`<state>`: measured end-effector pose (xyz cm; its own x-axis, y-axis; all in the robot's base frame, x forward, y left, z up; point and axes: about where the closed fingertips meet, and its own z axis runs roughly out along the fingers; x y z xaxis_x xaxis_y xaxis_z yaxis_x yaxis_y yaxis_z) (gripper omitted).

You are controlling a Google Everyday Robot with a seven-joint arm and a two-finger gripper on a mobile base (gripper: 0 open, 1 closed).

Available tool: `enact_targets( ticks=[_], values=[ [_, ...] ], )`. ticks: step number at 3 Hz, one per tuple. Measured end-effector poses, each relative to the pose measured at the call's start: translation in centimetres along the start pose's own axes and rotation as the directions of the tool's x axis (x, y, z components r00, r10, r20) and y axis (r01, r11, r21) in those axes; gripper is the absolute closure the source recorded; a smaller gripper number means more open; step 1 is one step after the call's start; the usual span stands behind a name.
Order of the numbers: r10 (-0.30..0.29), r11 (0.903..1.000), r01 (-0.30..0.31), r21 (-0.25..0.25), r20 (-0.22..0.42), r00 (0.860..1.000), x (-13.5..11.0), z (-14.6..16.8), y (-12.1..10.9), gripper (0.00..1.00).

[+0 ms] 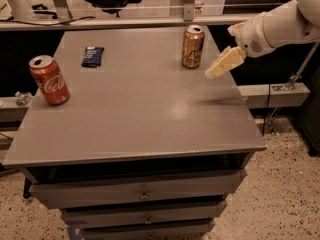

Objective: Move orange can near coke can

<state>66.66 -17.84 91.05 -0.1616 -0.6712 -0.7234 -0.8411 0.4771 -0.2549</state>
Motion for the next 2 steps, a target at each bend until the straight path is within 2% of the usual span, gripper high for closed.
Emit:
enact_targets(
  ticks=[1, 2],
  values=[
    [0.083, 0.9966, -0.081, -0.017, 0.160, 0.984, -0.2, 2.9, -2.7, 0.00],
    [0.152, 0.9884, -0.145, -0.047, 0.298, 0.942, -1.2, 5.3, -4.4, 0.00]
  ],
)
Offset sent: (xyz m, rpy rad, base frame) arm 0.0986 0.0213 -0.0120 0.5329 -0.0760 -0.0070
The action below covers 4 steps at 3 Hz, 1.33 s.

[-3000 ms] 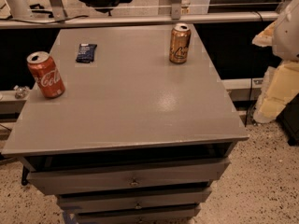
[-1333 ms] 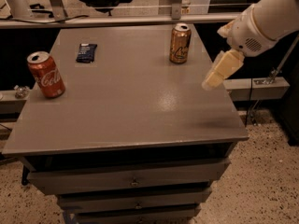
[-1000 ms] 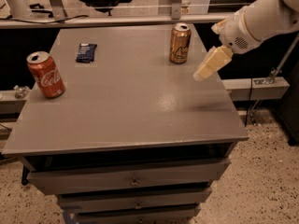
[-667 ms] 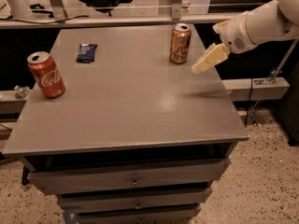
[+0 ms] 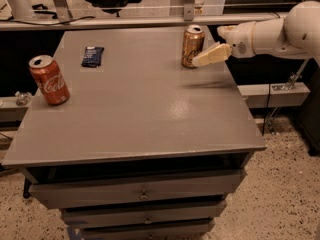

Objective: Move orange can near coke can

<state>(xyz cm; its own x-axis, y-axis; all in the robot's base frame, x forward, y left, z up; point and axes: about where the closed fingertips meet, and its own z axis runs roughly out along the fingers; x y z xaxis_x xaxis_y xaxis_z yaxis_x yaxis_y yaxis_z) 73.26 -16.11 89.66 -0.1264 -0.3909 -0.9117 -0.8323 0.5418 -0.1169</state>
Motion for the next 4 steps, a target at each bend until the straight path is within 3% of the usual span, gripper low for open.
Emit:
enact_targets(
  ticks=[1, 2, 4],
  values=[
    [0.053, 0.9986, -0.052, -0.010, 0.106, 0.993, -0.6, 2.0, -0.7, 0.00],
    [0.082, 0.9966, -0.083, -0.003, 0.164, 0.983, -0.9, 3.3, -0.8, 0.00],
    [0.113, 0.9930, -0.118, 0.007, 0.217, 0.970, -0.2, 4.0, -0.8, 0.41]
  ],
)
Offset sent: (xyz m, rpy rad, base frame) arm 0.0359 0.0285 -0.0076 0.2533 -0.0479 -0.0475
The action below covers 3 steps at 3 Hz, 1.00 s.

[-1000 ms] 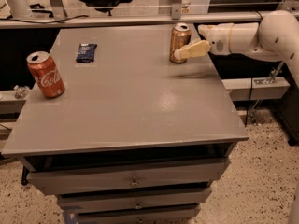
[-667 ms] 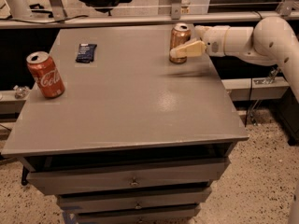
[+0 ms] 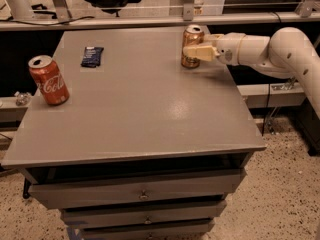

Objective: Move orange can near coke can

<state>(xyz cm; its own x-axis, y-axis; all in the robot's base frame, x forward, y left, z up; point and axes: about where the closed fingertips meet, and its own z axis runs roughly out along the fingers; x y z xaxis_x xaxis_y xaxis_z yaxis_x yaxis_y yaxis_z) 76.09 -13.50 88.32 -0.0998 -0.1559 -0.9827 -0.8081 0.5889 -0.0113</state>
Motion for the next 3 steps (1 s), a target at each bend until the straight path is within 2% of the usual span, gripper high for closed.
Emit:
enact_targets(
  ticks=[1, 2, 3],
  values=[
    [0.005, 1.0000, -0.005, 0.004, 0.019, 1.000, -0.7, -0.3, 0.3, 0.64],
    [0.005, 0.9999, -0.004, -0.014, 0.037, 0.999, -2.3, -0.8, 1.8, 0.88],
    [-0.004, 0.9984, 0.007, -0.057, 0.061, 0.998, -4.6, -1.4, 4.8, 1.00]
  ],
)
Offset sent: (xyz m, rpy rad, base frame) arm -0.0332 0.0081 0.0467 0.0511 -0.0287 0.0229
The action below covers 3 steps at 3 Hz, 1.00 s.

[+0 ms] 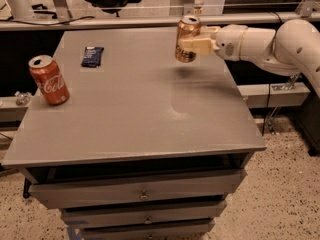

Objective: Move orange can near coke can

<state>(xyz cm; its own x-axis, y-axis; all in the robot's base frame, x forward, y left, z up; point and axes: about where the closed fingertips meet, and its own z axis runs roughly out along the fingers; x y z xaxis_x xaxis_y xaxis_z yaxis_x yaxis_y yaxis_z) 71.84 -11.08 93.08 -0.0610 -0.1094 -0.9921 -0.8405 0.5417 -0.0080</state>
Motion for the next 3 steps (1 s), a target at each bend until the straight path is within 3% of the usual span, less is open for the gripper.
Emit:
enact_targets(
  ticks=[1, 3],
  values=[
    [-0.030, 0.9985, 0.030, -0.045, 0.003, 1.000, -3.2, -0.7, 4.2, 1.00],
    [-0.036, 0.9964, 0.035, -0.077, -0.007, 0.999, -3.2, -0.3, 5.5, 1.00]
  ],
)
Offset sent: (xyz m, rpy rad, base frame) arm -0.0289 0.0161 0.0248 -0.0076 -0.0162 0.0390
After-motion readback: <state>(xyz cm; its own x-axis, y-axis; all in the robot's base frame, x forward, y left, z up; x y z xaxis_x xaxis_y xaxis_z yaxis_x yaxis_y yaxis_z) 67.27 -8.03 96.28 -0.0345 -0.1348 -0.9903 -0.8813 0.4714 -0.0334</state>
